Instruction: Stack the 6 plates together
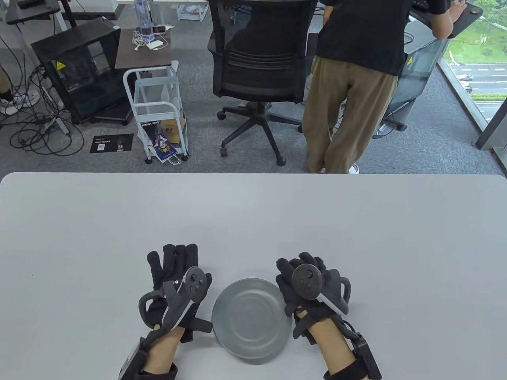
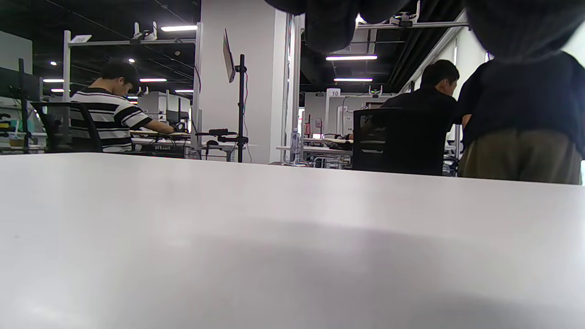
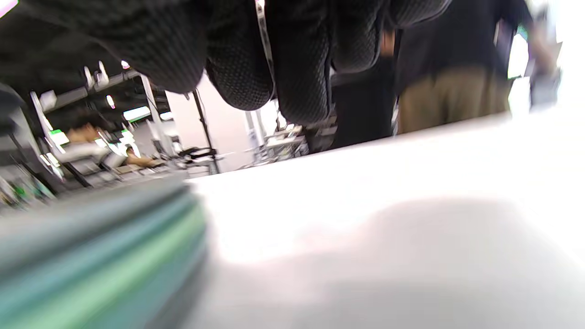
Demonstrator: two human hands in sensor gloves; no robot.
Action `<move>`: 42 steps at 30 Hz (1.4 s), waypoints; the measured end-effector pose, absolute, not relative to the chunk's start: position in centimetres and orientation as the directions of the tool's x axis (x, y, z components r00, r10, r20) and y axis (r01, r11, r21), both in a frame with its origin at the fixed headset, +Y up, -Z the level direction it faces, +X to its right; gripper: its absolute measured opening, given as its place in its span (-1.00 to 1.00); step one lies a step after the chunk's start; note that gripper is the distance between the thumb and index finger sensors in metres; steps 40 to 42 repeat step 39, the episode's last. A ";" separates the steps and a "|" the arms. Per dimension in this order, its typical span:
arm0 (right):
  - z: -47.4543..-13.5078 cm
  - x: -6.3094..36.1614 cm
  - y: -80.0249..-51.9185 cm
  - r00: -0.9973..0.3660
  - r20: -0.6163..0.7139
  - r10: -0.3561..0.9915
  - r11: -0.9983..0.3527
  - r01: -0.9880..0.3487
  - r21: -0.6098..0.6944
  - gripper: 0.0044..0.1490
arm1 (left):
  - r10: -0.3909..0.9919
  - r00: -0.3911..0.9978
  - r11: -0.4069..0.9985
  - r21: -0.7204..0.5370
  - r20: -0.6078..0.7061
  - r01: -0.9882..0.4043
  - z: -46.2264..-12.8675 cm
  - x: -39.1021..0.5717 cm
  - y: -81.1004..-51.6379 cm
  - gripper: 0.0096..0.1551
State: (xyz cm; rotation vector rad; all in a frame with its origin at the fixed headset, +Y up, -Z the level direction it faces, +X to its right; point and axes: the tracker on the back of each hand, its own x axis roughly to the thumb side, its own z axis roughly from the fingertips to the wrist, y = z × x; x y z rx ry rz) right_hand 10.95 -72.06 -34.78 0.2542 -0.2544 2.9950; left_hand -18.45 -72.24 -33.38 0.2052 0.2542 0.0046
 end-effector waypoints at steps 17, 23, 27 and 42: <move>-34.7 10.7 -73.2 -0.977 0.044 -0.207 -0.953 0.192 -0.237 -0.01 | -0.073 0.956 0.991 0.090 -0.283 0.102 -34.1 -18.5 -74.0 0.26; -34.8 10.9 -73.4 -0.985 0.053 -0.167 -0.962 0.151 -0.227 0.05 | -0.090 0.953 0.992 0.054 -0.288 0.110 -34.2 -18.5 -74.0 0.26; -35.0 11.0 -73.6 -0.987 0.055 -0.148 -0.968 0.133 -0.212 0.04 | -0.110 0.954 0.989 0.063 -0.279 0.132 -34.2 -18.2 -74.0 0.25; -35.2 10.7 -74.3 -0.988 0.068 -0.139 -0.981 0.128 -0.147 0.02 | -0.098 0.953 0.990 0.068 -0.286 0.123 -34.1 -18.4 -74.1 0.24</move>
